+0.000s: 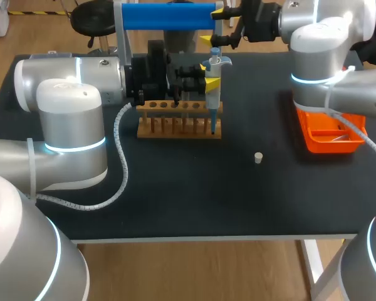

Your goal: Invert the test tube, pick up the pipette, mount the tip to pipette, aspirate from beaker and dispense into the tube, eject the tip, return the pipette, and cap with the stopper.

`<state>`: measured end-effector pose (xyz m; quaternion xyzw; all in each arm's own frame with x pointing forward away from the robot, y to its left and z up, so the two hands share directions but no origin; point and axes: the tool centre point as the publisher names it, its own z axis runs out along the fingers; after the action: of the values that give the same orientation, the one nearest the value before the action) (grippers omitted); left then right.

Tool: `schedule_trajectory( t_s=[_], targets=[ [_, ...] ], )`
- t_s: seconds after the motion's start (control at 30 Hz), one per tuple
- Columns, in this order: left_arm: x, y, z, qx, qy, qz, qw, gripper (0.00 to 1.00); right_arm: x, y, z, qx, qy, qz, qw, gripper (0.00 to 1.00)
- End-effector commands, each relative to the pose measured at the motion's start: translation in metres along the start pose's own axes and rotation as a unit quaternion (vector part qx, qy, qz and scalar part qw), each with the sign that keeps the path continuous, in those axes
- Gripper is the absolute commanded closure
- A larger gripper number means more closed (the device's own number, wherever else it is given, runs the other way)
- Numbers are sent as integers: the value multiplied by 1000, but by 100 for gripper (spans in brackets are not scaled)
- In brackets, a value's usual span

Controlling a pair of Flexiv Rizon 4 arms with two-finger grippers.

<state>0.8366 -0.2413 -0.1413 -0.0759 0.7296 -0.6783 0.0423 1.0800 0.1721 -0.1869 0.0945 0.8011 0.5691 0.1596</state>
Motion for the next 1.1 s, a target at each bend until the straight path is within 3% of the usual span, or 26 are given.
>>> schedule_trajectory(
  t_s=[0.03, 1.1],
  targets=[
    [1, 1, 1, 2, -2, 1, 1000, 100, -1, 0, 3, 4, 1, 1, 1000, 0],
    [1, 1, 1, 2, -2, 1, 1000, 100, -1, 0, 3, 8, -8, 2, 1000, 0]
  ],
)
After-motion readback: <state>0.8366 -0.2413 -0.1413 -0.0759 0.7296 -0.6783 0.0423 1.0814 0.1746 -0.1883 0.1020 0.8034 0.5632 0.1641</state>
